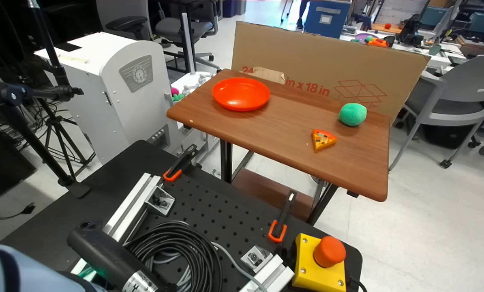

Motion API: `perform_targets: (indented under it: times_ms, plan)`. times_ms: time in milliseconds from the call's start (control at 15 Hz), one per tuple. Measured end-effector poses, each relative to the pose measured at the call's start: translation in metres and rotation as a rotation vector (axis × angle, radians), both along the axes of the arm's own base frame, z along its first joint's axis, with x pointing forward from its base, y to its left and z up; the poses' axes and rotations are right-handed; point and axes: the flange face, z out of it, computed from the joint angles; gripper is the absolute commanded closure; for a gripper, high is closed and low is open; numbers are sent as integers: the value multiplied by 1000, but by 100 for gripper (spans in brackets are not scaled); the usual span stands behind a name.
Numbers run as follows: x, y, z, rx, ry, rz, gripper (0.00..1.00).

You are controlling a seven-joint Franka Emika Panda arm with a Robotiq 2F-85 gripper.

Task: Put the green plushy on the plate

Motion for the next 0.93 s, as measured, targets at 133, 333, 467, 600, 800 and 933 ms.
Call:
perform_targets:
  times_ms: [133, 333, 467, 600, 800, 933]
  plan:
    - [2, 1, -2, -7, 10, -19, 0]
    - [24, 0, -10, -30, 42, -103, 0]
    - [55, -8, -15, -42, 54, -190, 0]
    - [92, -23, -23, -55, 75, -288, 0]
    - [146, -51, -41, -77, 97, -418, 0]
    - [179, -71, -56, -92, 107, -493, 0]
